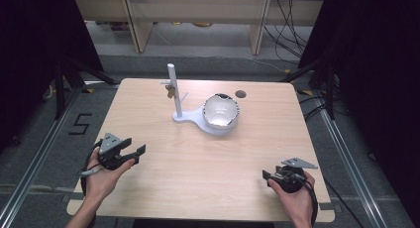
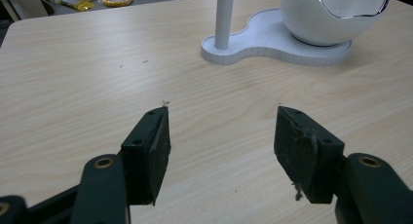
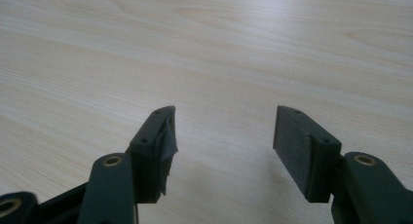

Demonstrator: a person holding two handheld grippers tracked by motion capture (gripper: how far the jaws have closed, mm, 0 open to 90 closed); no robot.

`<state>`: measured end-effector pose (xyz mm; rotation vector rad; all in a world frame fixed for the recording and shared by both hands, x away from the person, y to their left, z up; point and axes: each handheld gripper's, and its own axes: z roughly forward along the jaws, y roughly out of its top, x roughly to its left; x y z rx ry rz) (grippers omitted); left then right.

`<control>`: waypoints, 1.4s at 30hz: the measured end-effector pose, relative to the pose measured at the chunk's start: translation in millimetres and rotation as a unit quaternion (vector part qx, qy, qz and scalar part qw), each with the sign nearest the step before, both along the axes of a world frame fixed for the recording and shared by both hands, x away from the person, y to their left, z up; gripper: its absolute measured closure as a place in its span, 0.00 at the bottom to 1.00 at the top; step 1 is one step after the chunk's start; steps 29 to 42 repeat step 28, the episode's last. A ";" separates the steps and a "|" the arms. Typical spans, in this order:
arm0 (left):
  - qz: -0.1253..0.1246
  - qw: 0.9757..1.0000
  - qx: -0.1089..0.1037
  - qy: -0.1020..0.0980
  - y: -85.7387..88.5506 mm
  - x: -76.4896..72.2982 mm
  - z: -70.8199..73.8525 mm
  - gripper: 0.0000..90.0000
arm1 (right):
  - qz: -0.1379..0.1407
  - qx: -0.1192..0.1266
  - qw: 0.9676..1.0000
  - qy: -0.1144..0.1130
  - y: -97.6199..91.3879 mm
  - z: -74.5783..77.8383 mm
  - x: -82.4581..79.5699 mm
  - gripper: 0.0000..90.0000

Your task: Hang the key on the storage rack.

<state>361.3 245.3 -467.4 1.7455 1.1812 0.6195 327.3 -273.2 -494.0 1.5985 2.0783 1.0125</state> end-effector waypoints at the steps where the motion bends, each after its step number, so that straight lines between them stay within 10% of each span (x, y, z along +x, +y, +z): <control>1: 0.001 1.000 -0.003 0.000 0.9 -2.4 -3.3 0.42 | 0.000 0.000 1.000 -0.001 0.1 0.1 0.0 0.47; 15: 0.028 0.999 0.003 -0.016 13.8 -26.6 -53.8 0.41 | 0.015 -0.003 1.000 -0.016 -1.5 -2.3 2.7 0.47; 42: 0.041 0.998 -0.010 -0.042 19.1 -33.7 -56.2 0.40 | 0.007 -0.017 1.000 -0.014 -1.1 0.2 1.8 0.47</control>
